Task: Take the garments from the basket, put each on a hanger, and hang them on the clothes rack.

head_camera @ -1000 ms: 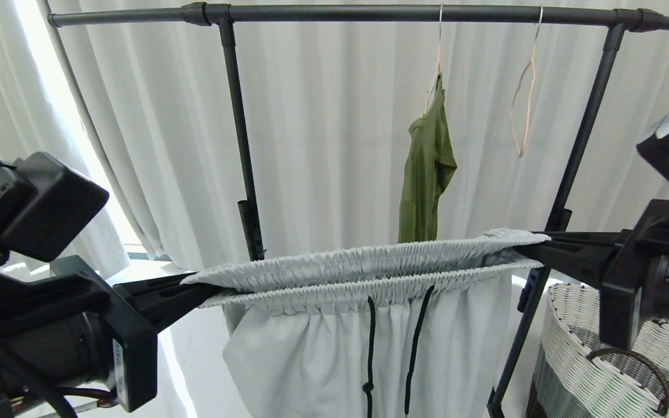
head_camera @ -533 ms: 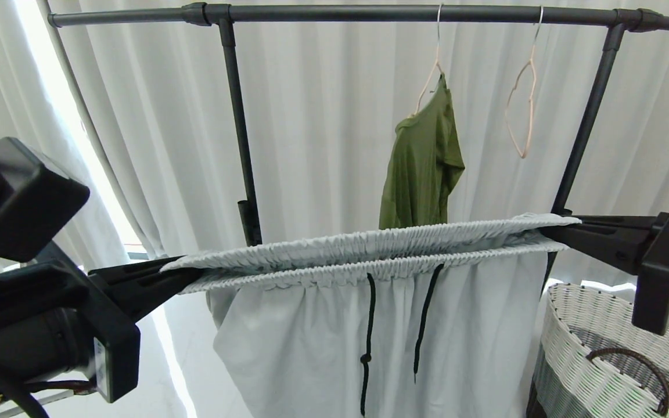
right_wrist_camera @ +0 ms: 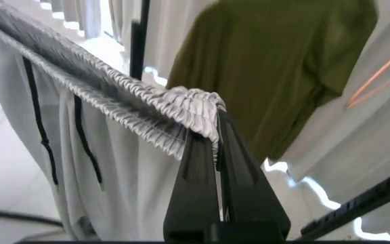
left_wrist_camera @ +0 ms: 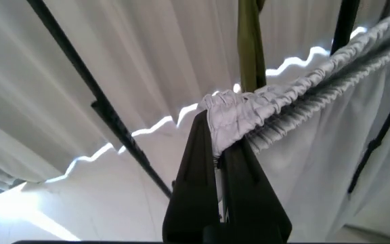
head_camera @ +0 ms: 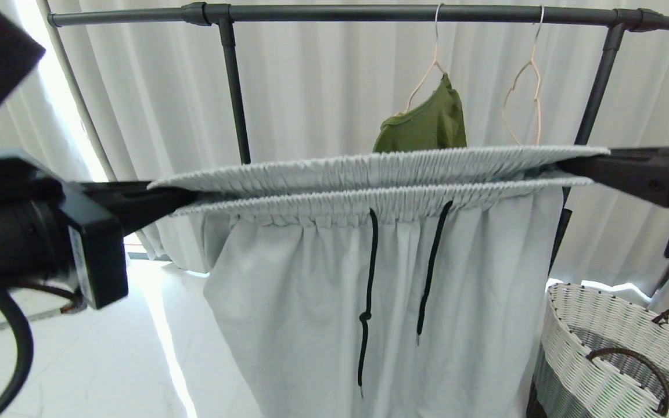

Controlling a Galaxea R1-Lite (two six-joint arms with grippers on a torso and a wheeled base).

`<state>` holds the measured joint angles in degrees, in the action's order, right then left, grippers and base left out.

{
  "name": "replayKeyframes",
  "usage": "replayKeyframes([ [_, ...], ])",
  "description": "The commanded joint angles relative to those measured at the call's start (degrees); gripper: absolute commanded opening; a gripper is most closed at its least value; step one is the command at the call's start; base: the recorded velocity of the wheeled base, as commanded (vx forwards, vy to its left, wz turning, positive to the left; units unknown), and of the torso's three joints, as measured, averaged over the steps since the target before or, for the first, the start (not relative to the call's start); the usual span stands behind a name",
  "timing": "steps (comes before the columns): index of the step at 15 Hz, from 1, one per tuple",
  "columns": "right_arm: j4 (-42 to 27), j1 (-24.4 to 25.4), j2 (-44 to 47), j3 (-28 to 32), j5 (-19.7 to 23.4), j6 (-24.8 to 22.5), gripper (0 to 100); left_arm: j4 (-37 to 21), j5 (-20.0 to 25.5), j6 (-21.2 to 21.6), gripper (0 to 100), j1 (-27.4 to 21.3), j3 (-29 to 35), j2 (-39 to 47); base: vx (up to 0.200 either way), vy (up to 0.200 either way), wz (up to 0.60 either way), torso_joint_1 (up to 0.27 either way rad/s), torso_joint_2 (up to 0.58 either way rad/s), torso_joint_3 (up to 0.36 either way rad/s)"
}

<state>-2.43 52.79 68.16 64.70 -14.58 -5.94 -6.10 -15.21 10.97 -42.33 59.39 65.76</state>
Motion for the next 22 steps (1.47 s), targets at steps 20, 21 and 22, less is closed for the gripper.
replayKeyframes([
  [20, -29.3, 23.42, -9.89, 9.13, 4.65, 6.9, 0, -23.26, 10.73, -16.51, 0, -11.81, 29.03, 12.55, 0.0, 0.0, 0.0, 0.0, 0.0, 0.0],
  [21, -29.21, 25.26, -9.62, 8.69, 4.65, 7.43, 0, -22.91, 9.59, -16.42, 0, -11.9, 28.85, 12.64, 0.0, 0.0, 0.0, 0.0, 0.0, 0.0],
  [22, -29.21, 25.26, -9.53, 8.17, 4.56, 7.52, 0, -22.91, 8.18, -16.42, 0, -11.9, 28.32, 12.55, 0.0, 0.0, 0.0, 0.0, 0.0, 0.0],
])
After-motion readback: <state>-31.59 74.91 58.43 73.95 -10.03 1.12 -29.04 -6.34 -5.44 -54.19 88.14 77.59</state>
